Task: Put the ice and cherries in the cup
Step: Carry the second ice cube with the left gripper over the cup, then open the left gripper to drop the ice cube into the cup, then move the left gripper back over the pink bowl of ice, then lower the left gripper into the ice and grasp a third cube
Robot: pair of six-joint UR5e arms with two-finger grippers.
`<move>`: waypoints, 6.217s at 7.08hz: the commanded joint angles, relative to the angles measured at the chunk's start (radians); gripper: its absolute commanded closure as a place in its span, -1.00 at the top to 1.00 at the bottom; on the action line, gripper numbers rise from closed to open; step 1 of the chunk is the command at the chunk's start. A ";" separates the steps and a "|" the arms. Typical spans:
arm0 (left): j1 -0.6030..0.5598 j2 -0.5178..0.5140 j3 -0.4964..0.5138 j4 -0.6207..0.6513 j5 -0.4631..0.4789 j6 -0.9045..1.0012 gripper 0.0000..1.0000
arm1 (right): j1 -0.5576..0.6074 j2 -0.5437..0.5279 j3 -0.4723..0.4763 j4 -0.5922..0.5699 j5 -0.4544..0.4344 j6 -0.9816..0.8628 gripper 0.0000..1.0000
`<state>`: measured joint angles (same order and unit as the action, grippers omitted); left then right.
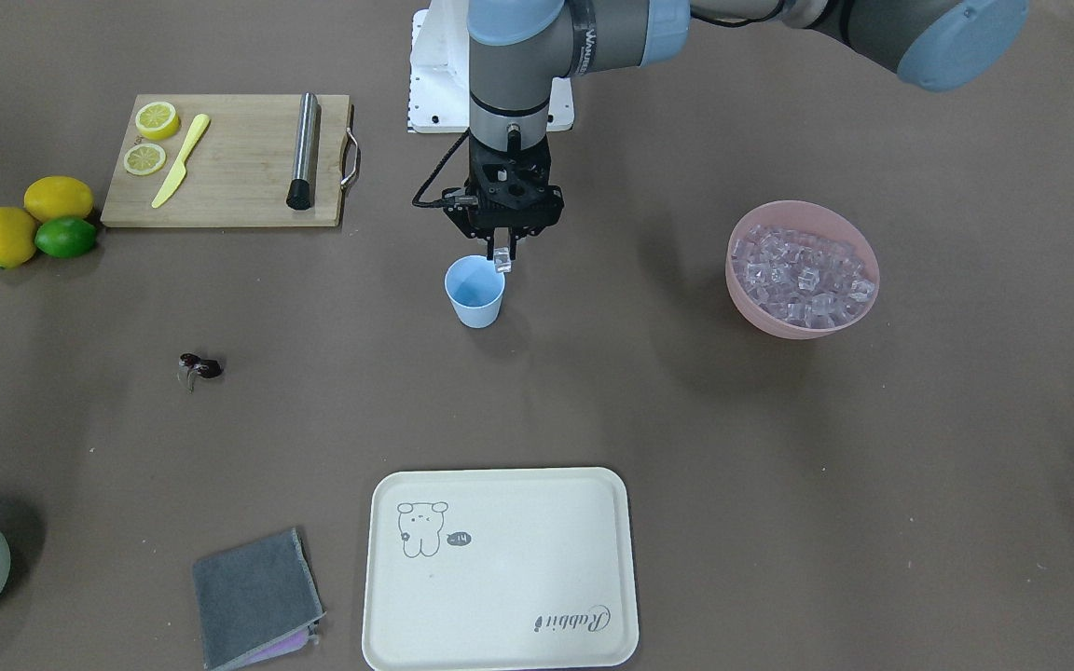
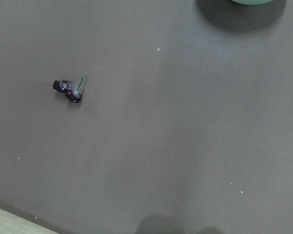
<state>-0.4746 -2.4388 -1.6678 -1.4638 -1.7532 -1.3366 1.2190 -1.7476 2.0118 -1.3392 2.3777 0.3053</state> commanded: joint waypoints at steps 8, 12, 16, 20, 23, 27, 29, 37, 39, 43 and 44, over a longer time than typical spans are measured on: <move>0.011 -0.026 0.050 -0.069 0.044 -0.035 0.87 | 0.000 -0.004 -0.004 -0.005 0.009 0.002 0.99; -0.060 0.224 -0.200 -0.059 0.034 0.154 0.87 | 0.000 -0.023 0.002 -0.002 0.008 0.003 0.99; -0.235 0.534 -0.401 -0.066 -0.106 0.526 0.87 | 0.000 -0.029 -0.001 0.002 0.006 0.003 0.99; -0.297 0.684 -0.471 -0.085 -0.252 0.120 0.93 | -0.009 -0.024 -0.004 0.005 0.005 0.002 0.99; -0.221 0.679 -0.445 -0.147 -0.186 -0.107 0.94 | -0.039 -0.017 0.005 0.008 0.005 -0.012 0.99; -0.286 0.730 -0.452 -0.150 -0.207 -0.474 0.61 | -0.052 -0.012 0.004 0.027 0.005 -0.060 0.99; -0.286 0.728 -0.431 -0.162 -0.203 -0.597 0.25 | -0.072 0.023 -0.011 0.055 0.002 -0.051 0.99; -0.242 0.710 -0.265 -0.365 -0.193 -0.782 0.26 | -0.093 0.102 -0.045 0.051 0.006 -0.046 0.99; -0.222 0.710 -0.265 -0.365 -0.190 -0.805 0.26 | -0.093 0.111 -0.048 0.048 0.006 -0.044 0.99; -0.210 0.725 -0.257 -0.368 -0.184 -0.802 0.25 | -0.090 0.108 -0.042 0.048 0.023 -0.041 0.99; -0.193 0.725 -0.254 -0.366 -0.180 -0.803 0.25 | -0.090 0.108 -0.047 0.048 0.022 -0.041 0.99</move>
<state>-0.6830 -1.7141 -1.9252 -1.8306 -1.9364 -2.1384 1.1286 -1.6390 1.9687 -1.2916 2.3962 0.2638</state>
